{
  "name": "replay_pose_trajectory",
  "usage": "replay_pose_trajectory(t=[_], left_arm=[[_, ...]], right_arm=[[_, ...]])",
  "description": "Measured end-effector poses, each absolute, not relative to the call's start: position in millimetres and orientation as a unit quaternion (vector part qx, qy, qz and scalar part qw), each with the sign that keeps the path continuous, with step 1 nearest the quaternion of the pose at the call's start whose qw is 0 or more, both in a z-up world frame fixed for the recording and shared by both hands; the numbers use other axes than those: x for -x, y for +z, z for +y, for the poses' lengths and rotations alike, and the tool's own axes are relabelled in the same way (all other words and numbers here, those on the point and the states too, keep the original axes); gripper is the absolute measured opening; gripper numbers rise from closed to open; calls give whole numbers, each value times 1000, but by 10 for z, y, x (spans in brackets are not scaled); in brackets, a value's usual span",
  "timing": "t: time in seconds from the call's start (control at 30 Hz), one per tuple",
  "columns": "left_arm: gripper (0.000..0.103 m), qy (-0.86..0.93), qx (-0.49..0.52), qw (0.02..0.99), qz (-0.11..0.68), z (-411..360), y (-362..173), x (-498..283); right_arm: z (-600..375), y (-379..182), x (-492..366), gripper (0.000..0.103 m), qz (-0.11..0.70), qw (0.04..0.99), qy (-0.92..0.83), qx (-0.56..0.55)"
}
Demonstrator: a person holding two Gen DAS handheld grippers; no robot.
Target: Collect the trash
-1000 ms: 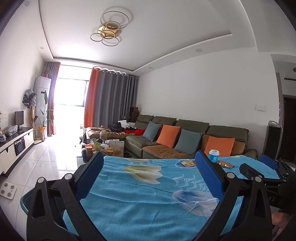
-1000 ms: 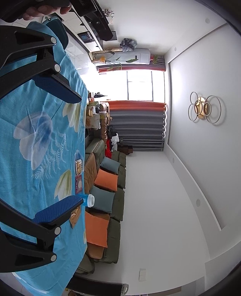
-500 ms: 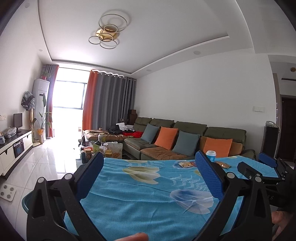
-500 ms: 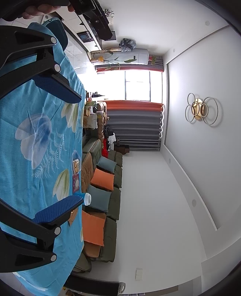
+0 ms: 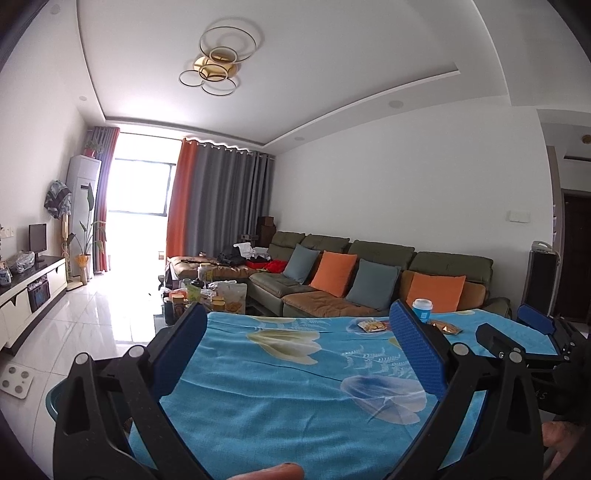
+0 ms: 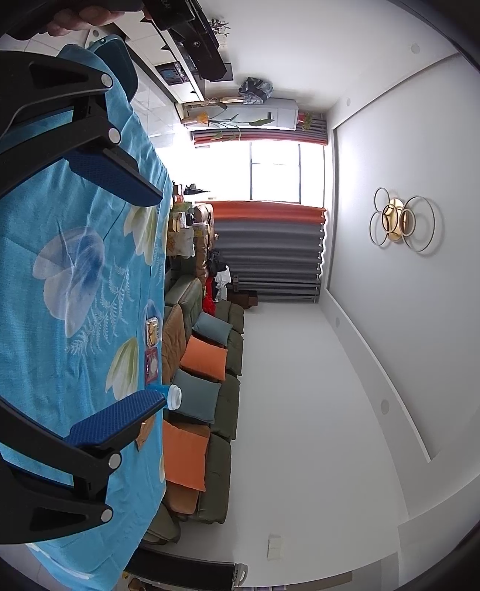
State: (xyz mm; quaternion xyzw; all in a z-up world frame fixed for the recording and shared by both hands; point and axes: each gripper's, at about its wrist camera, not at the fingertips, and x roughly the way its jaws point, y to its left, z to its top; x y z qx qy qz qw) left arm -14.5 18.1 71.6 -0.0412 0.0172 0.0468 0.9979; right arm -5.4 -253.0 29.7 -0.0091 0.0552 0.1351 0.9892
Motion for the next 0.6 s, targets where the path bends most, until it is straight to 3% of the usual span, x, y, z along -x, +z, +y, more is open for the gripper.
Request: replay_pose_trajectory(t=[0.6], left_arm=[[97, 33, 47, 998, 36, 218, 666, 162]], right_arm=[[-2556, 298, 91, 96, 60, 989, 134, 12]])
